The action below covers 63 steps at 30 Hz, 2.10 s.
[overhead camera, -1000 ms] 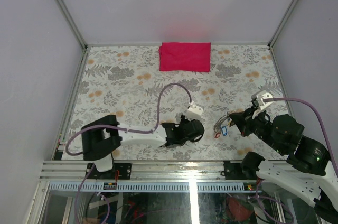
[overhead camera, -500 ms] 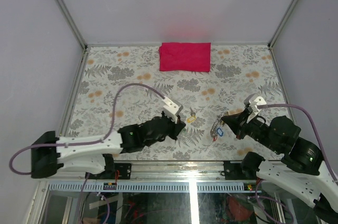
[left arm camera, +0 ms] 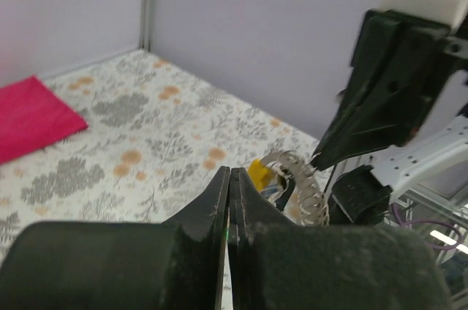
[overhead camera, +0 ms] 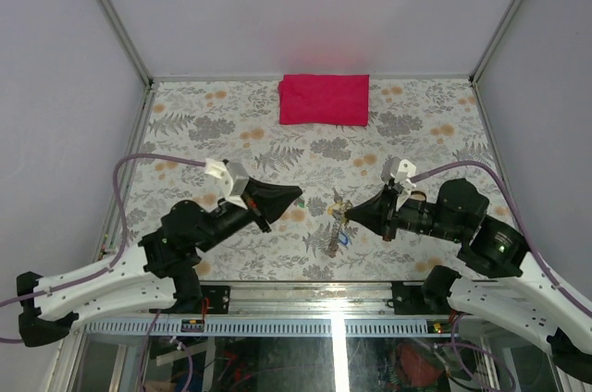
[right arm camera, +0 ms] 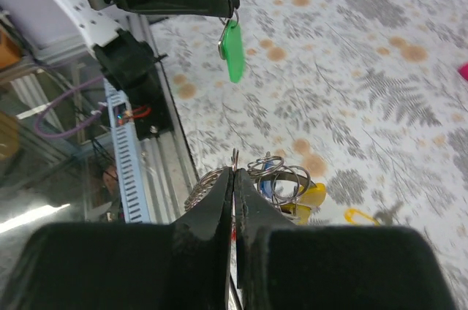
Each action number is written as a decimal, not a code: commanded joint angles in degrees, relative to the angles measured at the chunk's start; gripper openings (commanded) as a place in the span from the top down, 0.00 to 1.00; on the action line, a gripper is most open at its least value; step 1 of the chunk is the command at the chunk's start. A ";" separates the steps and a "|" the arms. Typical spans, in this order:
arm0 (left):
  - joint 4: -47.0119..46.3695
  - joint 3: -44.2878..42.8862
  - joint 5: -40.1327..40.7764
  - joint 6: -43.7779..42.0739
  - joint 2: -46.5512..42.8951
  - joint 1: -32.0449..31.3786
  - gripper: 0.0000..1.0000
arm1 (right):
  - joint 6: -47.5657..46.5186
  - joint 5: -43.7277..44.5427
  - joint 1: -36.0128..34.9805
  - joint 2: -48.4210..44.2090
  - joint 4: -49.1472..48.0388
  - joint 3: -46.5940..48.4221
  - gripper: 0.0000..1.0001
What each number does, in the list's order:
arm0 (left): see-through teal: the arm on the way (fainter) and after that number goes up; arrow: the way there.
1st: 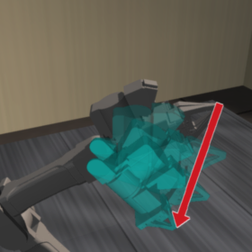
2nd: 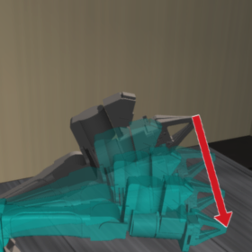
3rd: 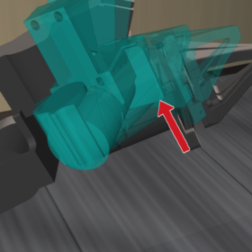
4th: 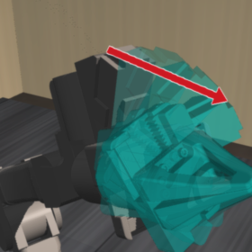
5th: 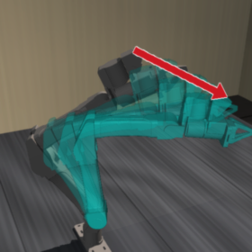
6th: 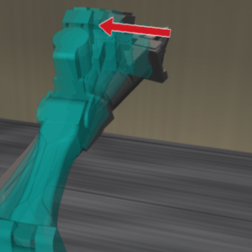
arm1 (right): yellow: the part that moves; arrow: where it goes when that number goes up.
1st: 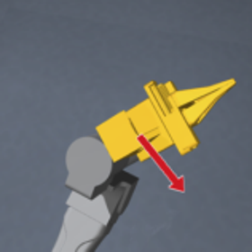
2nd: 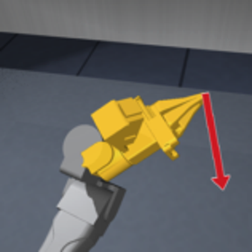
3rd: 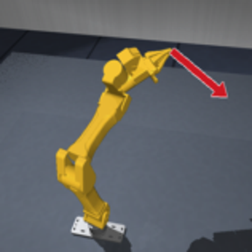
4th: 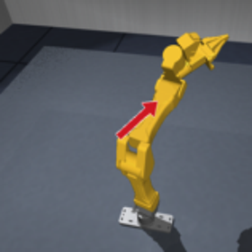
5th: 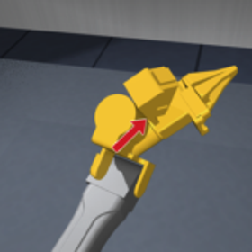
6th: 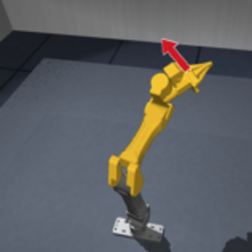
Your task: Put the keys on the keyring
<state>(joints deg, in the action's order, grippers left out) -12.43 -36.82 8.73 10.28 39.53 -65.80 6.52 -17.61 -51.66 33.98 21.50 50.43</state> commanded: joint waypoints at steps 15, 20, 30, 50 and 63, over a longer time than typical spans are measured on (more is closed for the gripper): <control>-10.21 -0.46 -18.24 -7.41 -8.58 0.90 1.00 | 15.49 -18.60 -0.07 9.28 -45.37 -3.73 1.00; -12.36 -1.25 -21.91 -6.95 -7.74 0.92 1.00 | 19.17 -21.37 -0.11 11.43 -51.23 -4.17 1.00; -16.13 -2.88 -25.57 -5.72 -5.38 0.88 1.00 | 23.02 -26.29 -0.05 12.86 -57.24 -4.62 1.00; -17.99 -4.40 -28.85 -4.51 -2.45 0.90 1.00 | 23.73 -27.68 -0.08 12.40 -57.71 -4.47 1.00; -17.48 -4.61 -28.77 -4.63 -2.43 0.92 1.00 | 24.40 -28.27 -0.02 11.96 -59.29 -4.79 1.00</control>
<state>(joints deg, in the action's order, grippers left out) -27.00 -39.51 -19.55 5.52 37.39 -65.19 30.09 -45.19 -51.66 47.00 -31.44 45.04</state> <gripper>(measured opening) 0.009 0.010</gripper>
